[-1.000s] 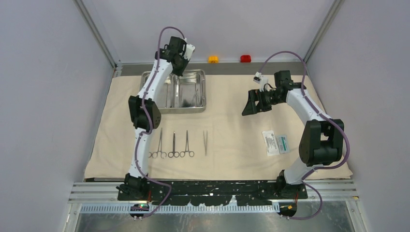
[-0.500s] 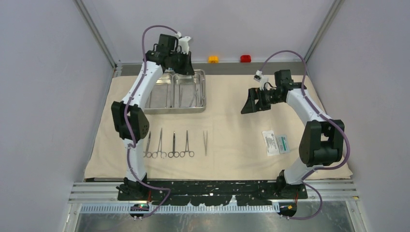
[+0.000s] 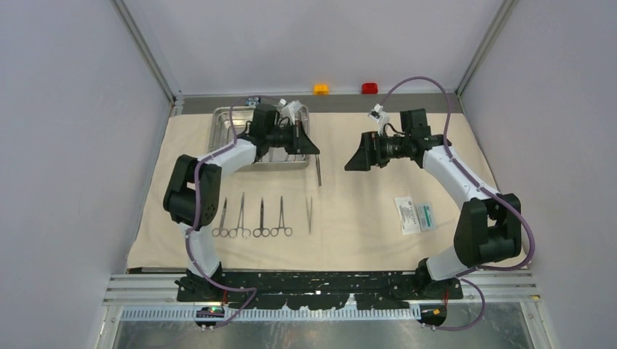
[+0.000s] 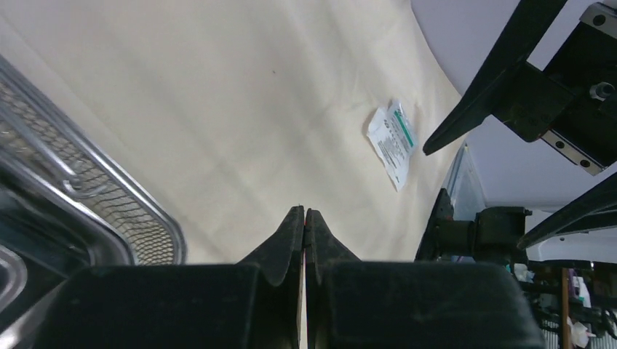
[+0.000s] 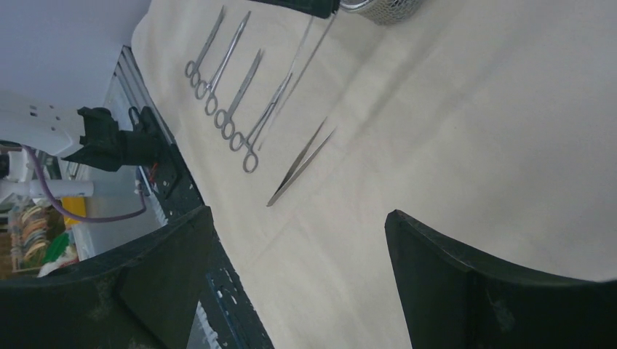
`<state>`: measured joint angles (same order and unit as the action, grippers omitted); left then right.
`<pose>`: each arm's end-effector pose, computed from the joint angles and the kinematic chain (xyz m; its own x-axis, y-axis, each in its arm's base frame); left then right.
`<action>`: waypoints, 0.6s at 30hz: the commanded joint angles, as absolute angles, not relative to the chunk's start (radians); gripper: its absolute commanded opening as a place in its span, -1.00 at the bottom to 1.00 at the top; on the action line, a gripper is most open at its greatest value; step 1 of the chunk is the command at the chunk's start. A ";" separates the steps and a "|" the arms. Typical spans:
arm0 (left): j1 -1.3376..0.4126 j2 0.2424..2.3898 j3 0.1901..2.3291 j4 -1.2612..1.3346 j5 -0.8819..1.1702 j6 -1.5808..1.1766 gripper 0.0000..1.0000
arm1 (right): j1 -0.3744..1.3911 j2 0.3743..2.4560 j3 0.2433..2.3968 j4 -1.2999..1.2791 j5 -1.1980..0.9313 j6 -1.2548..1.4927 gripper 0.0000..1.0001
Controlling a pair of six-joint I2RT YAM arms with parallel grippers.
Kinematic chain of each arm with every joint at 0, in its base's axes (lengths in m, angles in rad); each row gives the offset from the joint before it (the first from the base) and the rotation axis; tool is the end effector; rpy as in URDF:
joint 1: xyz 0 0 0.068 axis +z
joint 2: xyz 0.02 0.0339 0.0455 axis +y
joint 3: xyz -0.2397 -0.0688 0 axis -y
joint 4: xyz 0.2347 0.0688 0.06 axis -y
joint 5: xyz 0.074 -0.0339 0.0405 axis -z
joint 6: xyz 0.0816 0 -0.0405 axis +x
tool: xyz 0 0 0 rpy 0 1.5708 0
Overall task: Open and lay out the surgical kit
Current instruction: Adjust the medical item.
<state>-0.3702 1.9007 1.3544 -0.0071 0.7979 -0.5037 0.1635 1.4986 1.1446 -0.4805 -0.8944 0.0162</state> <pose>0.3898 -0.2139 0.2008 -0.8251 -0.0413 -0.5635 0.4820 0.4689 -0.7402 0.3129 0.1161 0.2348 -0.7410 -0.1120 -0.6621 -0.6067 0.5343 0.5886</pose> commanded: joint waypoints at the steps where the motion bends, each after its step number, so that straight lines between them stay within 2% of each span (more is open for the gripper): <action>1: -0.414 1.809 1.204 0.427 0.867 -0.618 -1.00 | 0.214 1.462 1.102 -0.366 -0.953 0.065 0.83; 8: -0.480 1.821 0.911 0.874 0.872 -0.646 -1.00 | 0.222 1.468 1.121 -0.454 -0.913 -0.050 0.83; 18: -0.483 1.882 0.761 1.069 0.913 -0.659 -1.00 | 0.222 1.441 1.124 -0.510 -0.870 -0.122 0.83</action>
<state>-0.4858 1.8603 0.8104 0.8940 0.8886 -0.6525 0.2226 1.4956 1.0977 -0.4995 -0.8856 -0.0723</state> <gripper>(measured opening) 0.007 0.918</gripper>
